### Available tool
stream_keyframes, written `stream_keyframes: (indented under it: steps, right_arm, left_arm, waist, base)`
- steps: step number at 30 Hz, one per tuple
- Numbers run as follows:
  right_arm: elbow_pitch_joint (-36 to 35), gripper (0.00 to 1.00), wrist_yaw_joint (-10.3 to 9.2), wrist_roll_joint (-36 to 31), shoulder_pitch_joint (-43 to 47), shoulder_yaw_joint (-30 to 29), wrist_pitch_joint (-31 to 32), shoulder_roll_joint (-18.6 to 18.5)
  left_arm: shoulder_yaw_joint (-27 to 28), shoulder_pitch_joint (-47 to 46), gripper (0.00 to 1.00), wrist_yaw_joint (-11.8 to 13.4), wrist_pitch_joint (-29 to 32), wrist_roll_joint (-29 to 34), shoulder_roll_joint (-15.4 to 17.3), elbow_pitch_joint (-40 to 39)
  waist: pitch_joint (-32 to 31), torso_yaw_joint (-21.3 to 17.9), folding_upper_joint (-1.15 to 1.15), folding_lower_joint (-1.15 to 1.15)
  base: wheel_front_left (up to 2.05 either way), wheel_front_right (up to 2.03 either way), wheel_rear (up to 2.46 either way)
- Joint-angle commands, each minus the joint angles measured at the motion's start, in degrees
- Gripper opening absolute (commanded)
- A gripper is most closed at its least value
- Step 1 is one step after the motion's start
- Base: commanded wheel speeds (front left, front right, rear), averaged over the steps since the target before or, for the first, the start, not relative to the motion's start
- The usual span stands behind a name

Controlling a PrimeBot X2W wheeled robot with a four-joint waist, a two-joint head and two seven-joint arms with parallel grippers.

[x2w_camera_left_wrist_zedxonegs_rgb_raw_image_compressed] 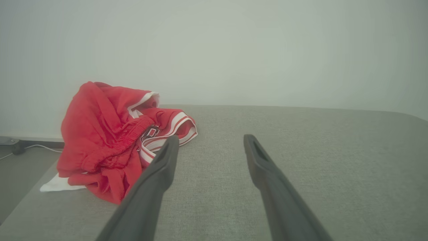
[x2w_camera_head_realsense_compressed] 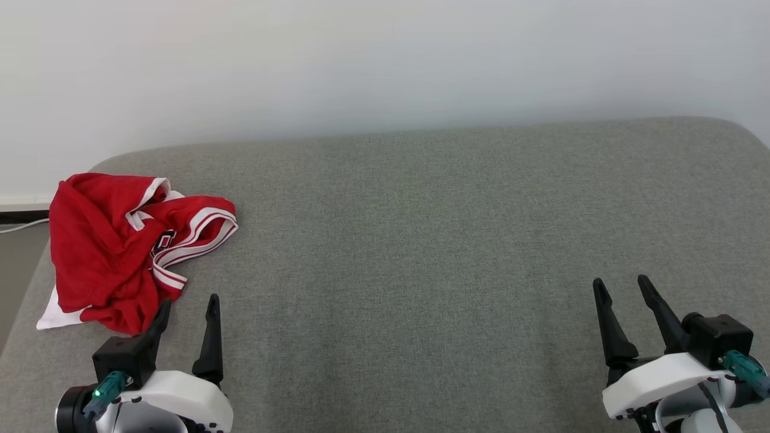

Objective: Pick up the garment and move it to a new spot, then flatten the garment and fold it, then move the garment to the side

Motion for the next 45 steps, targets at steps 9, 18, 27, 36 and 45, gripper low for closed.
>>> stream_keyframes:
  steps: [9, 18, 27, 36, 45]
  right_arm:
    - [-0.89, 1.0, 0.0, -5.91, -2.49, 1.4, -2.63, -0.08]
    - [-1.16, 1.0, 0.0, -5.88, -2.09, 1.58, -3.51, 0.02]
    - [-1.1, 1.0, 0.0, -5.38, -1.92, 1.67, -3.51, -0.13]
    - [-0.83, 1.0, 0.0, -5.17, -1.84, 1.38, -3.51, 0.21]
    - [-0.99, 1.0, 0.0, -5.57, -2.05, 2.4, -3.51, 0.47]
  left_arm:
    - [1.47, -1.09, 1.0, 1.59, 0.46, 4.5, 1.3, -1.95]
    - [1.21, -0.98, 1.0, 2.25, -0.08, 6.22, 1.34, -1.66]
    - [1.31, -1.0, 1.0, 2.45, -0.35, 5.26, 1.13, -1.29]
    - [1.14, -1.06, 1.0, 3.13, -0.7, 5.05, 1.1, -0.86]
    - [1.26, -0.67, 1.0, 3.52, -1.44, 4.27, 0.93, -0.77]
  waist:
    - [0.0, -0.09, 0.0, 0.0]
    - [-0.07, -0.03, 0.0, 0.0]
    - [0.0, 0.42, 0.0, 0.0]
    - [-0.05, 4.0, 0.0, 0.0]
    - [0.26, 10.21, 0.0, 0.0]
  base:
    - [0.0, 0.0, 0.0]
    - [0.0, 0.0, 0.0]
    - [0.0, 0.0, 0.0]
    - [0.0, 0.0, 0.0]
    - [0.0, 0.0, 0.0]
